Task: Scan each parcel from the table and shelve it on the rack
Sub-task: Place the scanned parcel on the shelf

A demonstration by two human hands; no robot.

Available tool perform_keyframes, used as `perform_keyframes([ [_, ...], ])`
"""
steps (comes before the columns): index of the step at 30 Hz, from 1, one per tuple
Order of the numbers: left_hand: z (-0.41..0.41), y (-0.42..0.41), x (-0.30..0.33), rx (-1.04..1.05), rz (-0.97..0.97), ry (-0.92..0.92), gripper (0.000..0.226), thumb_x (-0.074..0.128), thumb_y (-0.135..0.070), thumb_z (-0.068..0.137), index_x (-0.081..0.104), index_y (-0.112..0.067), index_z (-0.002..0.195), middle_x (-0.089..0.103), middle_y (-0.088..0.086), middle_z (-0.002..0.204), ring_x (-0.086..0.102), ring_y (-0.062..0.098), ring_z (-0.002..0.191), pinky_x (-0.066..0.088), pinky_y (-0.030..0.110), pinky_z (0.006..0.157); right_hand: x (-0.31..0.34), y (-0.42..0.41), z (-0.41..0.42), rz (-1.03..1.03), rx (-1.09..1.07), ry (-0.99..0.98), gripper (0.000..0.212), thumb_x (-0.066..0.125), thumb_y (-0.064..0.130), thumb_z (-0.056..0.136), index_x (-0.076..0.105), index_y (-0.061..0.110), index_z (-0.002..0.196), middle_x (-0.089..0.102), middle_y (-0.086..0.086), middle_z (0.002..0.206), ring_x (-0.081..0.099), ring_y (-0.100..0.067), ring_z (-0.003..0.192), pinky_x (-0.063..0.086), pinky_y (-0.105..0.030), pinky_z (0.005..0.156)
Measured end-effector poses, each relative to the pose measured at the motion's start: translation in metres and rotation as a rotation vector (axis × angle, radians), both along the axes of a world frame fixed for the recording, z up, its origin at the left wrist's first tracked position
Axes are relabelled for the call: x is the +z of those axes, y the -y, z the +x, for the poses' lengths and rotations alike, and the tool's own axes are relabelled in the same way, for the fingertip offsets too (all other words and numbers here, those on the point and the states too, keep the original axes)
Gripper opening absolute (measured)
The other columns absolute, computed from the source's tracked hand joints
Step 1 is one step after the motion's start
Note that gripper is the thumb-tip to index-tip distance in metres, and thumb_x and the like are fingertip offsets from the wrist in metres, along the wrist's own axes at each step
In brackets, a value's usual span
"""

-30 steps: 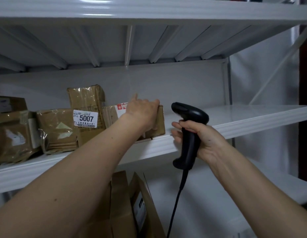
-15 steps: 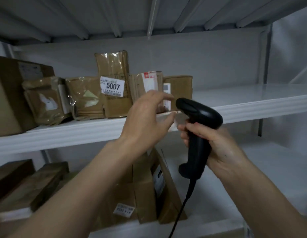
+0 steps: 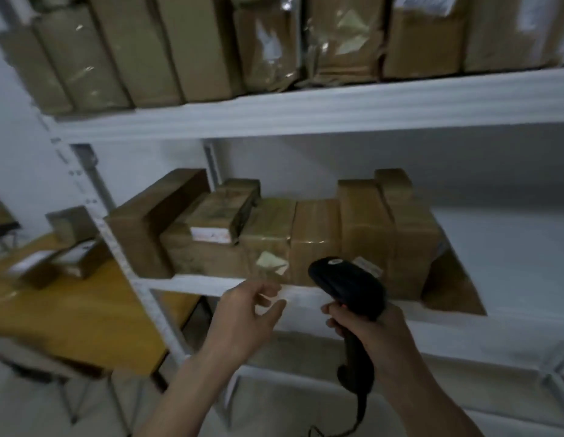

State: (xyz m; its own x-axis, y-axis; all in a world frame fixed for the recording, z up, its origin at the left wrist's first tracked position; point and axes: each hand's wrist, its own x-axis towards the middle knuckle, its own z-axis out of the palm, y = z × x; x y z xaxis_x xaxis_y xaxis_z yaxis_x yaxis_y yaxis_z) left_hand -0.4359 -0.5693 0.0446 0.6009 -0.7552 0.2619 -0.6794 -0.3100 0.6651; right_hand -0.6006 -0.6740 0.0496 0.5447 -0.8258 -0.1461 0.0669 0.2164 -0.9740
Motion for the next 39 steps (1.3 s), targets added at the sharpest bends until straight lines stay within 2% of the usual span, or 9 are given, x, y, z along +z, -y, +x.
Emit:
perform_keyframes([
  [4,0.05,-0.075,-0.026,0.097,0.028,-0.066,0.022,0.072,-0.018,0.086,0.06,-0.036,0.081,0.065,-0.016,0.079,0.061,-0.001,0.072,0.046,0.014,0.065,-0.031,-0.051,0.06,0.01,0.102,-0.129,0.012,0.074,0.0,0.079,0.07,-0.007,0.088,0.067,-0.026,0.081,0.062,-0.035,0.076,0.047,-0.043,0.072],
  [6,0.08,-0.114,-0.037,0.146,0.045,-0.096,0.018,0.072,-0.017,0.084,0.063,-0.032,0.083,0.067,-0.014,0.08,0.062,0.001,0.073,0.049,0.022,0.068,-0.04,-0.079,0.093,-0.004,0.134,-0.168,0.012,0.074,0.0,0.079,0.068,-0.008,0.085,0.064,-0.026,0.077,0.059,-0.032,0.073,0.043,-0.038,0.068],
  [10,0.14,-0.191,-0.054,0.257,0.052,-0.149,0.023,0.073,-0.017,0.084,0.06,-0.035,0.082,0.064,-0.019,0.083,0.058,-0.006,0.067,0.046,0.014,0.065,-0.046,-0.134,0.159,-0.074,0.217,-0.238,0.009,0.073,0.004,0.081,0.069,-0.003,0.084,0.066,-0.029,0.083,0.064,-0.039,0.081,0.046,-0.036,0.071],
  [14,0.191,-0.258,-0.064,0.308,0.13,-0.187,0.012,0.07,-0.021,0.088,0.061,-0.028,0.088,0.065,-0.012,0.093,0.062,0.004,0.077,0.05,0.023,0.069,-0.056,-0.183,0.221,-0.13,0.296,-0.272,0.018,0.071,0.006,0.083,0.067,-0.008,0.093,0.062,-0.03,0.082,0.061,-0.045,0.086,0.042,-0.036,0.072],
  [19,0.242,-0.321,-0.064,0.327,0.178,-0.156,0.01,0.067,-0.026,0.091,0.058,-0.026,0.091,0.064,-0.009,0.102,0.061,0.005,0.082,0.042,0.014,0.064,-0.067,-0.238,0.28,-0.131,0.412,-0.304,0.033,0.07,0.006,0.084,0.057,-0.017,0.103,0.051,-0.019,0.074,0.053,-0.028,0.073,0.038,-0.034,0.071],
  [24,0.274,-0.353,-0.068,0.354,0.184,-0.144,0.009,0.067,-0.03,0.09,0.06,-0.025,0.092,0.066,-0.007,0.098,0.061,0.006,0.082,0.047,0.019,0.068,-0.068,-0.273,0.319,-0.193,0.485,-0.339,0.018,0.064,0.001,0.087,0.061,0.001,0.105,0.06,-0.027,0.093,0.06,-0.033,0.084,0.042,-0.032,0.072],
  [31,0.311,-0.37,-0.082,0.366,0.221,-0.189,0.021,0.066,-0.032,0.091,0.065,-0.021,0.109,0.065,-0.008,0.104,0.063,0.008,0.088,0.051,0.023,0.075,-0.084,-0.29,0.365,-0.198,0.506,-0.336,0.027,0.071,0.006,0.084,0.06,-0.013,0.099,0.056,-0.02,0.075,0.058,-0.024,0.077,0.042,-0.033,0.073],
  [35,0.344,-0.377,-0.099,0.381,0.243,-0.225,0.019,0.065,-0.03,0.091,0.064,-0.021,0.107,0.063,-0.01,0.103,0.061,0.006,0.087,0.046,0.019,0.069,-0.093,-0.296,0.402,-0.171,0.485,-0.335,0.012,0.073,0.008,0.082,0.067,-0.001,0.088,0.06,-0.005,0.071,0.059,-0.018,0.074,0.042,-0.03,0.067],
  [39,0.391,-0.369,-0.109,0.373,0.264,-0.245,0.018,0.066,-0.029,0.091,0.063,-0.02,0.106,0.062,-0.009,0.103,0.059,0.007,0.087,0.041,0.012,0.065,-0.102,-0.292,0.447,-0.154,0.489,-0.342,0.027,0.075,0.01,0.082,0.063,-0.01,0.096,0.061,-0.027,0.083,0.057,-0.024,0.077,0.039,-0.033,0.071],
])
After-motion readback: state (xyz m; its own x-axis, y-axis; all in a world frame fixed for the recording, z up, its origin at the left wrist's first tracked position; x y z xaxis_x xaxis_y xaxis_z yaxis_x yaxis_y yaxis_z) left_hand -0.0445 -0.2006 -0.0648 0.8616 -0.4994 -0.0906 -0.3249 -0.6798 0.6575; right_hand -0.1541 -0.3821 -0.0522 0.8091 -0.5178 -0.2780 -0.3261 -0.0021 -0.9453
